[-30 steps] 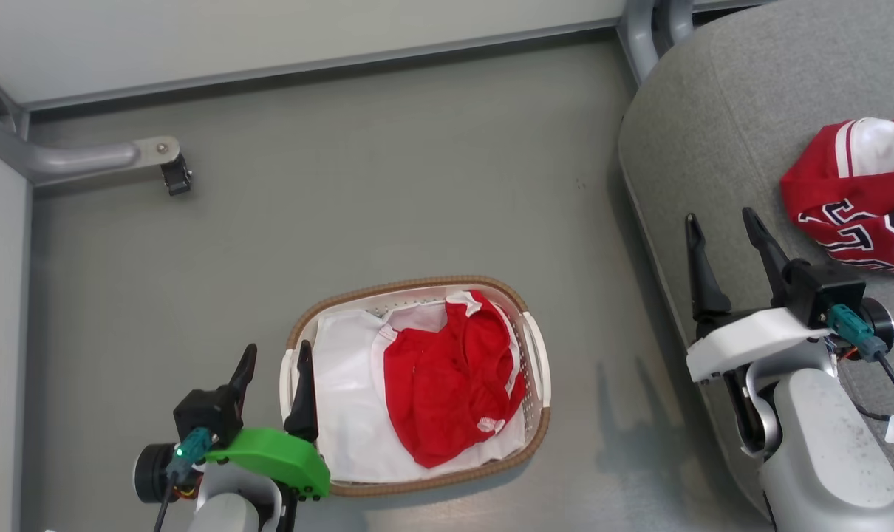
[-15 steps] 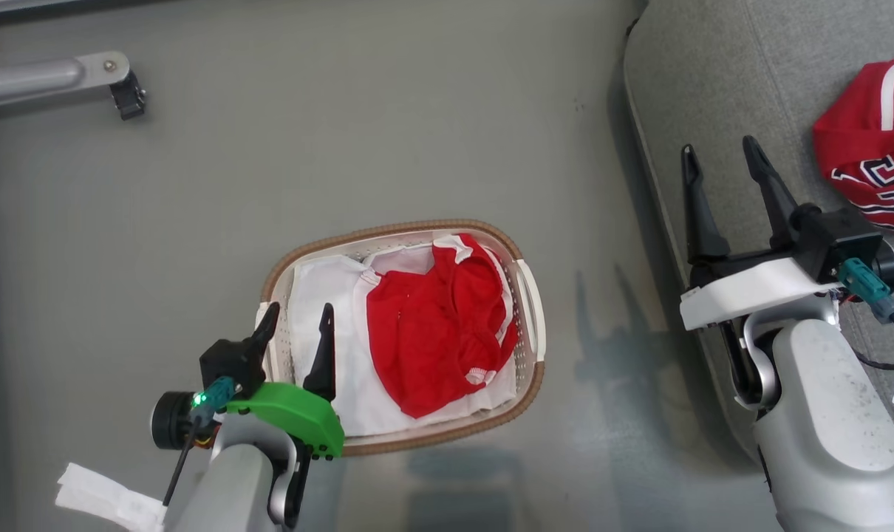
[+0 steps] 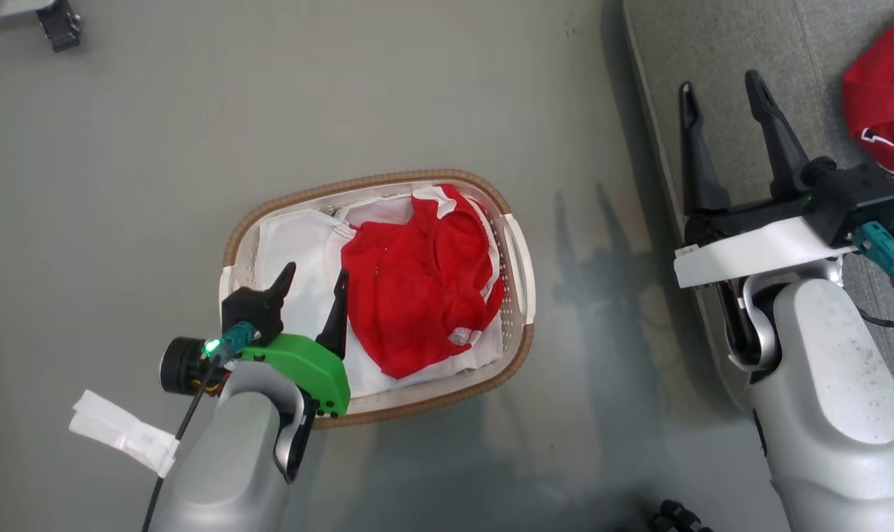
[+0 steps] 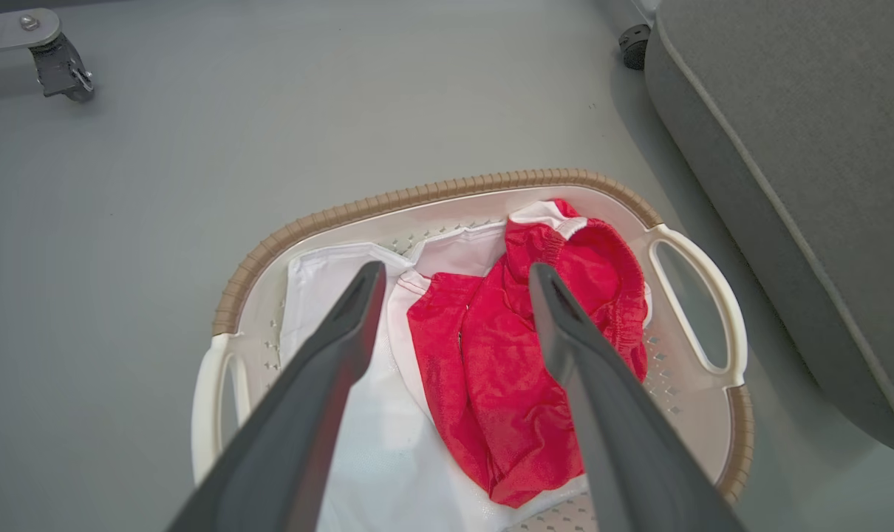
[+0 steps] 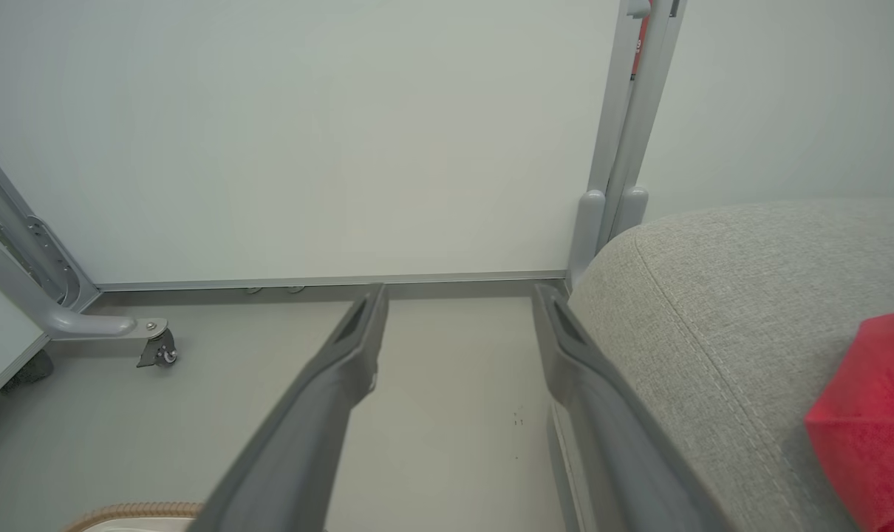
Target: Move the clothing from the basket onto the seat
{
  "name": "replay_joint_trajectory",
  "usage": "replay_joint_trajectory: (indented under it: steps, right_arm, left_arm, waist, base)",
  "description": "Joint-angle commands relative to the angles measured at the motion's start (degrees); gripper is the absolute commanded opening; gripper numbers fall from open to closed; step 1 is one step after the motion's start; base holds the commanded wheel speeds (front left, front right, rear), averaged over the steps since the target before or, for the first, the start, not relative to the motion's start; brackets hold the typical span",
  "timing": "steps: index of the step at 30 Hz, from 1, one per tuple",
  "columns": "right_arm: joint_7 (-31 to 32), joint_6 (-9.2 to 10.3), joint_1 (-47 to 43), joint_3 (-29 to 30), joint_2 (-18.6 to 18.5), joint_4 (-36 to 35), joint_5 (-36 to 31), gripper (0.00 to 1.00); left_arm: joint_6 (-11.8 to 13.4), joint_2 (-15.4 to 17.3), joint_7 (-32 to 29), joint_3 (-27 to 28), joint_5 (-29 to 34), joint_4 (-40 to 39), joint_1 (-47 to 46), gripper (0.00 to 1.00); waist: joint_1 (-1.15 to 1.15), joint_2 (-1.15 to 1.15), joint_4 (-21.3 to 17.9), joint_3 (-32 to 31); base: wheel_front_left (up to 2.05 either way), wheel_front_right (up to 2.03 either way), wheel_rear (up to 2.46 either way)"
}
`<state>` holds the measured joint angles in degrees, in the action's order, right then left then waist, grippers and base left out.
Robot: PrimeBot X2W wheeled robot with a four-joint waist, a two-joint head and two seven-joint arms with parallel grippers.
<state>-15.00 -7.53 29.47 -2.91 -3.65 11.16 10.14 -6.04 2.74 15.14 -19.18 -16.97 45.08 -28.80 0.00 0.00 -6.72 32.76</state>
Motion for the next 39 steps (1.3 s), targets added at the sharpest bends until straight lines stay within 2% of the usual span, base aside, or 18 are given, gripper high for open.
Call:
replay_joint_trajectory:
  steps: [1,17,39]
  right_arm:
    - [-0.3,0.08,1.0,-0.1,0.0,-0.7,0.2,1.00]
    - [-0.3,0.08,5.3,-1.9,0.5,-3.7,0.9,1.00]
    - [-0.3,0.08,8.6,-3.4,0.6,-6.9,1.7,1.00]
  left_arm:
    - [-0.1,0.4,0.0,-0.3,0.5,0.6,-1.8,1.00]
    - [-0.9,0.4,0.0,-4.5,0.8,3.6,-10.9,1.00]
    - [-1.5,0.4,0.0,-15.6,-3.7,14.8,-20.4,1.00]
  waist:
    - [0.00,0.00,-1.2,2.6]
    - [0.00,0.00,-3.8,9.2]
    - [0.00,0.00,-5.6,15.6]
  base:
    - [0.00,0.00,0.00]
    - [0.00,0.00,0.00]
    - [0.00,0.00,0.00]
